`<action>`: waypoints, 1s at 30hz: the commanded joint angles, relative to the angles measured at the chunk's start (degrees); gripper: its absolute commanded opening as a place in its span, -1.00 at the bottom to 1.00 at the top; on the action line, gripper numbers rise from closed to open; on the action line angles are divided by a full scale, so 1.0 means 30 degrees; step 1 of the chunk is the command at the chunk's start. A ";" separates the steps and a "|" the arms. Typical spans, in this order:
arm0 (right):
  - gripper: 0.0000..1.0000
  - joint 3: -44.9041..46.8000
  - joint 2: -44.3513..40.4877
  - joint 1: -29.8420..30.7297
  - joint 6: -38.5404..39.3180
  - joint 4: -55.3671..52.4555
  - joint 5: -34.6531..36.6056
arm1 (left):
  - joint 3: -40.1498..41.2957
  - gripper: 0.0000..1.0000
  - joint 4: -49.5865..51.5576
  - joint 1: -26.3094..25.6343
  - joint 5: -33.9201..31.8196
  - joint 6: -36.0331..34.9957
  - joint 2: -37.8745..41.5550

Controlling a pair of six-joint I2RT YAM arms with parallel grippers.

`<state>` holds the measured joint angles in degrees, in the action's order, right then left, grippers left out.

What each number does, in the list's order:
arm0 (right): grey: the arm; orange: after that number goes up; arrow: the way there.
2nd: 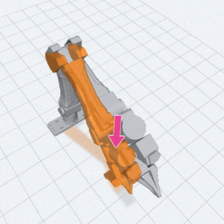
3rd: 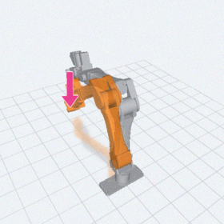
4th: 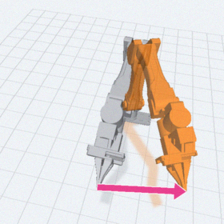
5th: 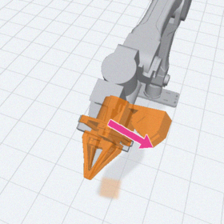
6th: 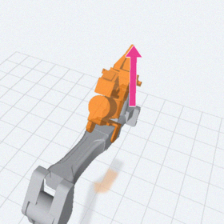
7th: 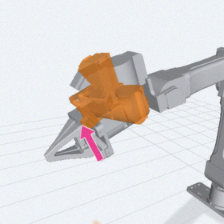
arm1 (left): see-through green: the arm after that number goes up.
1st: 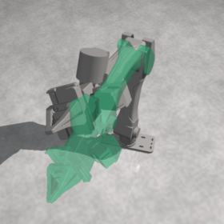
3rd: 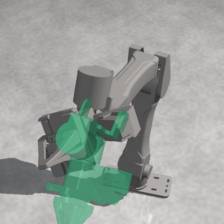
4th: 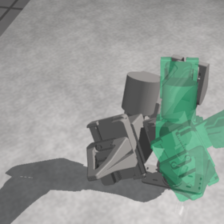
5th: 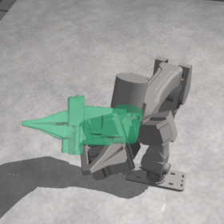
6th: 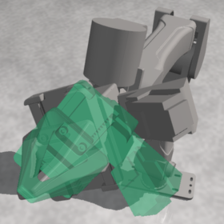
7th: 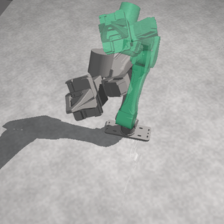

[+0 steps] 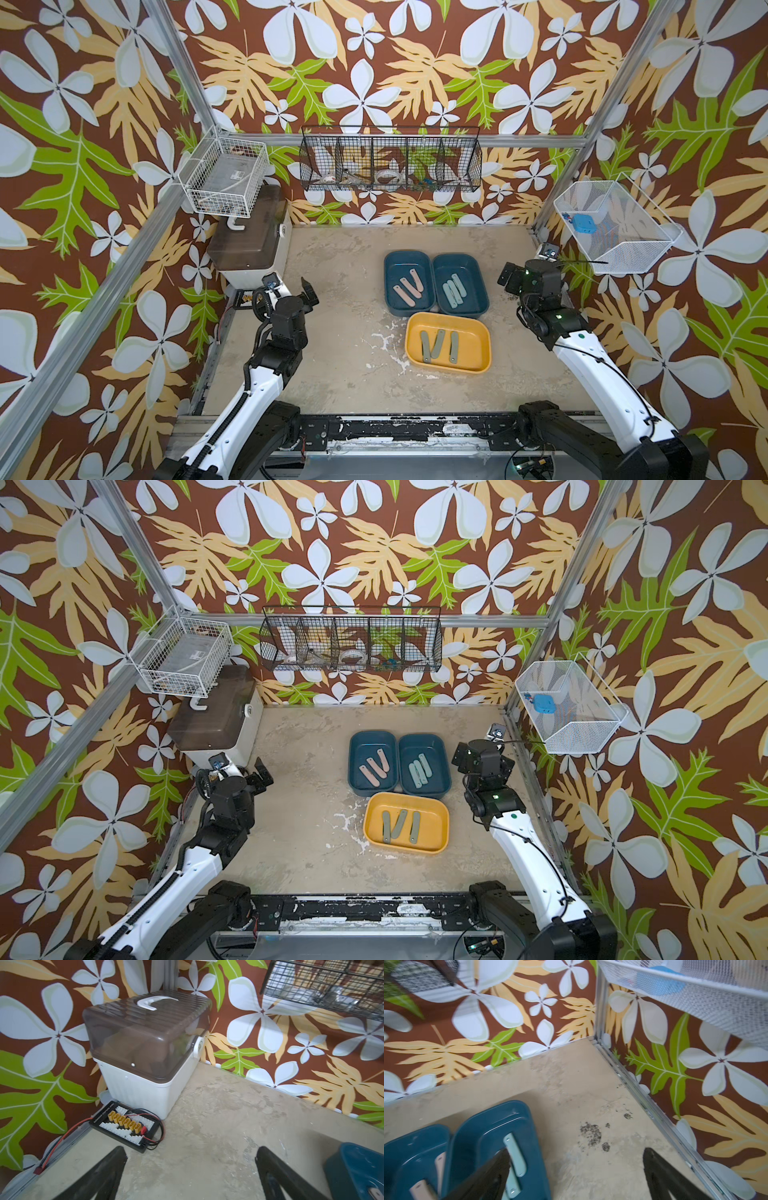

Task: Place the fruit knives into the storage box by color
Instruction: Reset both arms

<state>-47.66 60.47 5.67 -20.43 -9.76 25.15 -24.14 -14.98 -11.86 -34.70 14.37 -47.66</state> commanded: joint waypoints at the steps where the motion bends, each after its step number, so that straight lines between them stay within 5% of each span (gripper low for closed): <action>1: 0.99 0.0709 0.0262 -0.0942 0.1043 0.2796 0.0120 | 0.0722 1.00 -0.3579 0.0495 0.0388 -0.1750 -0.0234; 7: 0.99 0.3343 0.0899 -0.1070 0.2510 0.7108 0.0764 | 0.2626 1.00 -0.8118 0.0525 0.1398 -0.4507 -0.2570; 18: 0.99 1.0054 0.3497 -0.1099 0.4980 1.8120 -0.0778 | 0.5517 1.00 -1.7470 0.0627 0.3057 -0.4873 -0.8315; 30: 0.99 1.4290 0.5112 -0.1069 0.5642 2.7712 -0.3125 | 0.4649 1.00 -1.8589 0.1563 0.6660 -0.4570 -1.1194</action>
<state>-6.46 74.17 2.20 -3.88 61.32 16.64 -9.67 -67.72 -8.25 -18.94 0.14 -80.86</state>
